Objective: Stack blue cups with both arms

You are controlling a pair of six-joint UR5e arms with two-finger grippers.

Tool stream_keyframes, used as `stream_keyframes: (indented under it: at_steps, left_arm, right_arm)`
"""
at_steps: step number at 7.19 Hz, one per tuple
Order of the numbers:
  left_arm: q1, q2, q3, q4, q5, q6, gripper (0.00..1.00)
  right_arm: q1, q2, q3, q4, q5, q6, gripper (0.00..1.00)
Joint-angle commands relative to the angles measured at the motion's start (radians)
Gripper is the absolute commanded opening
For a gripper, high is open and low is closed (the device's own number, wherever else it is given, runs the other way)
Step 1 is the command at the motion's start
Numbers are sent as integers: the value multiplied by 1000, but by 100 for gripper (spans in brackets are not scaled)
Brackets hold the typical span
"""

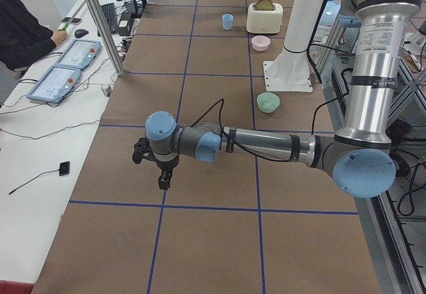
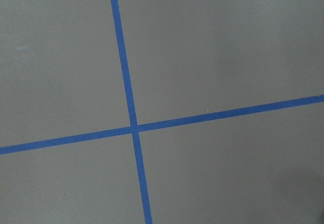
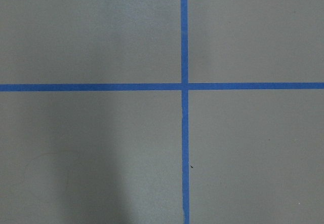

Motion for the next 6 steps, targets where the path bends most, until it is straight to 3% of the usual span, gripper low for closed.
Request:
stream_keyframes:
  at_steps: [1, 3, 5, 6]
  left_arm:
    - [35, 3, -50, -2, 0, -113, 99]
    - [107, 9, -105, -18, 2, -247, 99]
    - [170, 35, -104, -144, 6, -380, 99]
    - [196, 49, -104, -191, 8, -422, 99]
  right_arm:
    - [-8, 22, 33, 35, 5, 5, 100]
    - [-30, -45, 48, 123, 72, 6, 100]
    - [-54, -89, 54, 179, 74, 2, 100]
    - [-77, -141, 63, 269, 74, 8, 100]
